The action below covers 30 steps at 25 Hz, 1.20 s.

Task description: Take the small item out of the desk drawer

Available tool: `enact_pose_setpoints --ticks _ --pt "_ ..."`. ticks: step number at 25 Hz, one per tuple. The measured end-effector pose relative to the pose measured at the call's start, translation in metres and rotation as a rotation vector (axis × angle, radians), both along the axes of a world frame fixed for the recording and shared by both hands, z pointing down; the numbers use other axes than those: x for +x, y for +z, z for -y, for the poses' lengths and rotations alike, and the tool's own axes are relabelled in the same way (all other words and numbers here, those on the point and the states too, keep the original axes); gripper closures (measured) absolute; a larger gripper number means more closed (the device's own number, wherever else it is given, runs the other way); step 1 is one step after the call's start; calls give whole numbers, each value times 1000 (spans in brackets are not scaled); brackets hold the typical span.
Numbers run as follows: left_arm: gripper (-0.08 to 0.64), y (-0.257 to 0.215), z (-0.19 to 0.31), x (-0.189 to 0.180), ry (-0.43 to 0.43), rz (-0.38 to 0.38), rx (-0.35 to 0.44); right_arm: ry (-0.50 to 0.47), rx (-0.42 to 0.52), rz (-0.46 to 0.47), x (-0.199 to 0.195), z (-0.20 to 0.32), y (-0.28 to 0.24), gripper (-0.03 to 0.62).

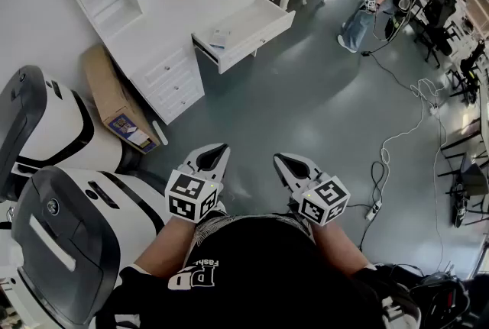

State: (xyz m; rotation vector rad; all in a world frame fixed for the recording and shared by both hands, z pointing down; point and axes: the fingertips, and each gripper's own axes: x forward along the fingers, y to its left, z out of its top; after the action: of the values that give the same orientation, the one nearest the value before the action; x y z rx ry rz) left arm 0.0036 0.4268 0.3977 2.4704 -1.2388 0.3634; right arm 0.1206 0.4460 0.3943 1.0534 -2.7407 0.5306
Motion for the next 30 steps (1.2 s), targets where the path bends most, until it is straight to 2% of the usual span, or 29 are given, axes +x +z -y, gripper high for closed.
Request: enact_pose_setpoints --ticks 14,20,26,30 --pt "545 -3 8 -6 8 3 25 -25 -23 -20 -14 4 8 586" --pt "545 -3 19 -12 32 0 28 25 -4 -38 -21 9 8 584" --pt "545 -6 28 -36 48 13 46 52 -26 -17 -42 14 11 584" --pt "545 2 34 -60 29 14 34 55 -17 -6 -65 16 8 584"
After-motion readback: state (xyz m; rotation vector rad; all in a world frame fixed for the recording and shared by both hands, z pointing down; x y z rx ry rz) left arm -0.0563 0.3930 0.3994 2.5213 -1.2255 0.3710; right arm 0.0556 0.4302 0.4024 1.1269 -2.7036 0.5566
